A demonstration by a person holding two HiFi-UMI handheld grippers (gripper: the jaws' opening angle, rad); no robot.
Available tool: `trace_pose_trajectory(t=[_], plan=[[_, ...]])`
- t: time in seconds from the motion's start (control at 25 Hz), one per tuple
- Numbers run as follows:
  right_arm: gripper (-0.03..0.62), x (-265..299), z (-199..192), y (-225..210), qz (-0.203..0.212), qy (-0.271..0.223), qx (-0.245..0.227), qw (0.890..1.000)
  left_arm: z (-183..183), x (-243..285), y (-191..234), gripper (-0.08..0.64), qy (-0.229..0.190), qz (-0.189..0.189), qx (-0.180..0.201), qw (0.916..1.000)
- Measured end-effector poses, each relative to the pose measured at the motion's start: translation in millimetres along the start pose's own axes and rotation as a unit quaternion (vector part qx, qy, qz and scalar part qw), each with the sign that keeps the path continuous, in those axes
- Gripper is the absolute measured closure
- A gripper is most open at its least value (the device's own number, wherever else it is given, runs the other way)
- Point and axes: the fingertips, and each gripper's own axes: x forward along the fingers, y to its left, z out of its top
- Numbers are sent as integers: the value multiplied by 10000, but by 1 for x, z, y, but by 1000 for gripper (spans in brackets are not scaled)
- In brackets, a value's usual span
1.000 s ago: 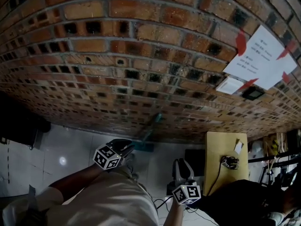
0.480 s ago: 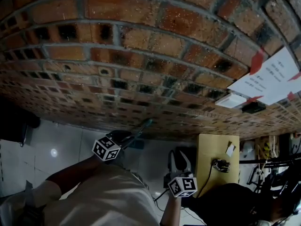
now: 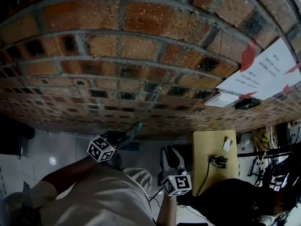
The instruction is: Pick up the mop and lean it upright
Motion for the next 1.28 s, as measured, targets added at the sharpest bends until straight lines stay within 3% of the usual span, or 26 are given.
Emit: trace_pose_trajectory(t=[0.28, 0.44, 0.56, 0.72, 0.84, 1.12, 1.28], plan=[[502, 0, -31, -25, -183, 215, 383, 9989, 3, 9, -4, 453, 138, -6, 208, 9997], [503, -5, 1, -24, -90, 81, 189, 9997, 3, 15, -9, 454, 209, 138, 148, 9996], [503, -6, 22, -27, 200, -20, -40, 9998, 4, 21, -14, 454, 227, 366, 124, 9990], [503, 1, 22, -30, 766, 223, -92, 9968, 12, 27, -20, 454, 253, 751, -51, 9968], [503, 1, 19, -36, 1085, 463, -400, 9922, 27, 30, -34, 454, 100, 925, -220, 9954], [503, 11, 11, -58, 1806, 486, -490, 9811, 38, 36, -50, 454, -227, 1380, -334, 9896], [503, 21, 1, -65, 2005, 596, -685, 9755, 38, 35, -50, 456, -341, 1643, -271, 9855]])
